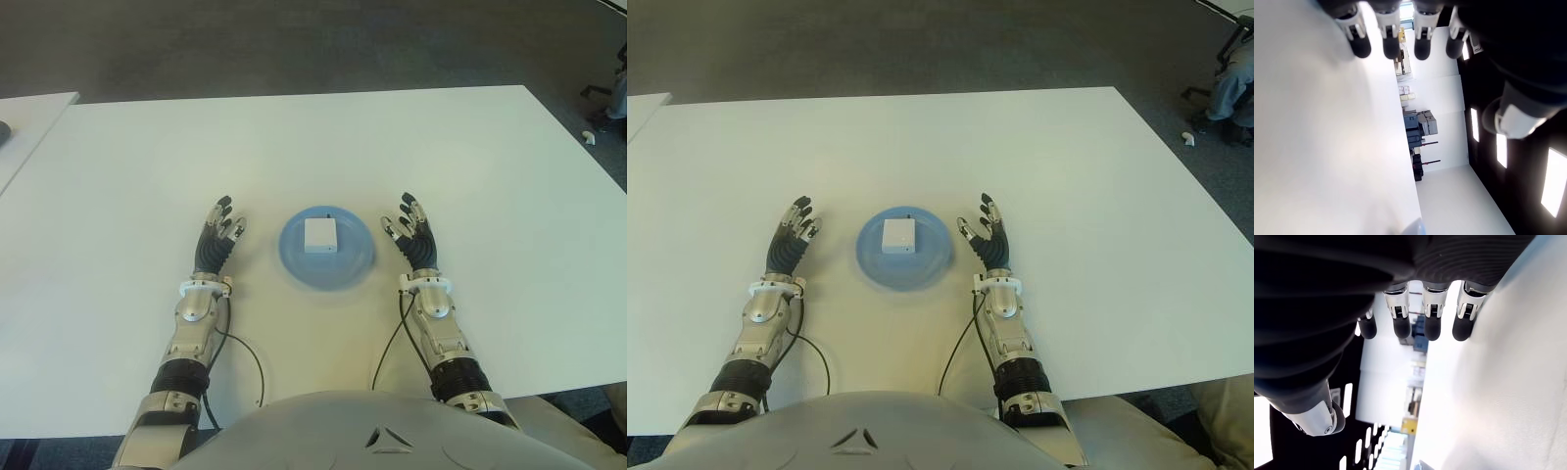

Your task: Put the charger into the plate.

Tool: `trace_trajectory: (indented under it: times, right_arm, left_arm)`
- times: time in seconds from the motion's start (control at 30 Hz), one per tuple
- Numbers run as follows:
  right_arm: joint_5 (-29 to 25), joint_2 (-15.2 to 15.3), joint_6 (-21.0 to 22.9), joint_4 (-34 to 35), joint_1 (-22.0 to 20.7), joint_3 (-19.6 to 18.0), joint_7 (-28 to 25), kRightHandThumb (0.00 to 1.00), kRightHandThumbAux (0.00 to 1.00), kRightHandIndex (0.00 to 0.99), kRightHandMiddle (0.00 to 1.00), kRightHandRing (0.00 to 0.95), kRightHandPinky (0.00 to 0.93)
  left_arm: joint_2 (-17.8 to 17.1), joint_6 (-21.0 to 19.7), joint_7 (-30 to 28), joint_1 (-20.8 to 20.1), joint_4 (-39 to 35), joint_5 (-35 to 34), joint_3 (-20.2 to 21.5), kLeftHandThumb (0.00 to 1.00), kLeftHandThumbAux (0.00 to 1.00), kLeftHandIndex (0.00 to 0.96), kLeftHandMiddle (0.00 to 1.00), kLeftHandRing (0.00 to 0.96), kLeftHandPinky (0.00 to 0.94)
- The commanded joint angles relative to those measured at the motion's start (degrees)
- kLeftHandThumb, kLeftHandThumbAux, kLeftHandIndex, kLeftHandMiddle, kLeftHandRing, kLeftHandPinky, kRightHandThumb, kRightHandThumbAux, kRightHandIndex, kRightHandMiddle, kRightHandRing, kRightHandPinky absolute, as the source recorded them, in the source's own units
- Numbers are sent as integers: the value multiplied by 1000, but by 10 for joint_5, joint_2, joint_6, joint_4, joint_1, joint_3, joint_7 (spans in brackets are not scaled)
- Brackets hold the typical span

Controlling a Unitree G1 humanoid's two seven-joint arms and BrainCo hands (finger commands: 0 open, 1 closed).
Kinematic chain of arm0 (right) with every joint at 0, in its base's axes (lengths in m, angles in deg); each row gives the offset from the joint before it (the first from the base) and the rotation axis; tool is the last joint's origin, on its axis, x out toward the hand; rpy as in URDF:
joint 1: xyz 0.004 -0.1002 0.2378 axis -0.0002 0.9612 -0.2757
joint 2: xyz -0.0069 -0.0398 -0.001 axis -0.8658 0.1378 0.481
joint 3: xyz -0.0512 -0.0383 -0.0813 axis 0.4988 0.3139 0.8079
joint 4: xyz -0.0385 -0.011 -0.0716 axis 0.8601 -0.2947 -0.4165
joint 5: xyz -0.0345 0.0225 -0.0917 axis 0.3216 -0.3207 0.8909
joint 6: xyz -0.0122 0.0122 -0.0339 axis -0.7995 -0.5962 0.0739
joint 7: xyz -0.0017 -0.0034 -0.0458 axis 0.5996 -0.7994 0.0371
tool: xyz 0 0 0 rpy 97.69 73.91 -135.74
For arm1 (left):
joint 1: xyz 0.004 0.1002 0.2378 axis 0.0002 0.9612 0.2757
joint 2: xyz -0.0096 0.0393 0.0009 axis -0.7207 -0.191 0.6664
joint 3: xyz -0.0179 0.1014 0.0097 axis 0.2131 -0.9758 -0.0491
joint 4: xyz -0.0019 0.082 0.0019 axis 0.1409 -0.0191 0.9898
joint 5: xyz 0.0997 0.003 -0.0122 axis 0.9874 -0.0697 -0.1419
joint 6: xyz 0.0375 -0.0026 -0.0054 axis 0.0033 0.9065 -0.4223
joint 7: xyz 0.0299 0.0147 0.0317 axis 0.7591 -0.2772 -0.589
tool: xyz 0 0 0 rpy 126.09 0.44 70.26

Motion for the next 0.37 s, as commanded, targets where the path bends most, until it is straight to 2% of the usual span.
trace_trajectory:
  times: [0.03, 0.37]
  right_arm:
    - [4, -12, 114, -90, 102, 9, -6, 29, 671, 25, 50, 70, 129]
    - [0, -13, 99, -96, 102, 5, -5, 16, 674, 27, 50, 68, 120]
  left_arm:
    - [21, -100, -27, 97, 96, 13, -23, 79, 532, 0, 41, 42, 5]
    - [22, -67, -28, 83, 129, 14, -21, 48, 552, 0, 60, 52, 10]
